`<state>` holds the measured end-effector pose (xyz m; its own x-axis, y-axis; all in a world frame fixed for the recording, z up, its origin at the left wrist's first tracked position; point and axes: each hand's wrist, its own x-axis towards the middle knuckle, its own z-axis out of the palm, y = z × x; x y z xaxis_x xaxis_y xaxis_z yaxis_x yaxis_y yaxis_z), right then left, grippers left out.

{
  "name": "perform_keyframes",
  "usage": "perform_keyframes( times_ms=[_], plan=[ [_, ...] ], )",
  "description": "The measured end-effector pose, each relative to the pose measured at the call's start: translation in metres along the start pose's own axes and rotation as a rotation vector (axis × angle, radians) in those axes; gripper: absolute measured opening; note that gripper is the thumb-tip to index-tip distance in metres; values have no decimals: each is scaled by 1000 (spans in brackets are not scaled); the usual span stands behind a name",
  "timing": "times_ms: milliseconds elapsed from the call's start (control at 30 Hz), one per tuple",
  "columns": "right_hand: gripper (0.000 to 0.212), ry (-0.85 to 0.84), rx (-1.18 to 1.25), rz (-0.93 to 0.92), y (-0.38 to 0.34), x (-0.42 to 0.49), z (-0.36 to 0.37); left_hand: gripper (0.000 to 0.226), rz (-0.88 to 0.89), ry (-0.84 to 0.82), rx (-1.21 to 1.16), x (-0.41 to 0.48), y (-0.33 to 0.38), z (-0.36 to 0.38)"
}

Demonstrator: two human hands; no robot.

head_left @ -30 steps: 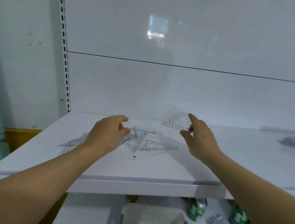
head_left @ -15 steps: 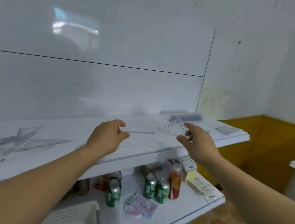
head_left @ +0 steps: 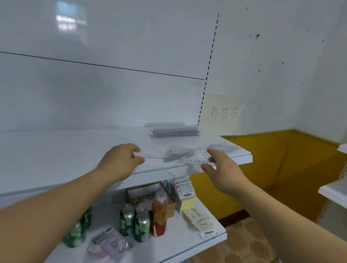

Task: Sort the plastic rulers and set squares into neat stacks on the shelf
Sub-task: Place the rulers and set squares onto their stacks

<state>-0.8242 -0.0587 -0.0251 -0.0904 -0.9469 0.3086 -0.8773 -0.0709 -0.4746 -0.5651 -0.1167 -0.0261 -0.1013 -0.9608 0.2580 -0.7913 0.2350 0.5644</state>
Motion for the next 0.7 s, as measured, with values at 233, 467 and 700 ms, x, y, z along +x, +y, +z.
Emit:
perform_keyframes(
  times_ms=[233,467,700],
  plan=[
    [55,-131,-10,-118,13,73,19,40,-19,52,-42,56,5,10],
    [53,-362,-96,-244,16,126,29,39,-97,35,-4,82,16,32],
    [72,-472,-177,-378,37,155,28,42,-191,116,8,71,37,55]
  ],
)
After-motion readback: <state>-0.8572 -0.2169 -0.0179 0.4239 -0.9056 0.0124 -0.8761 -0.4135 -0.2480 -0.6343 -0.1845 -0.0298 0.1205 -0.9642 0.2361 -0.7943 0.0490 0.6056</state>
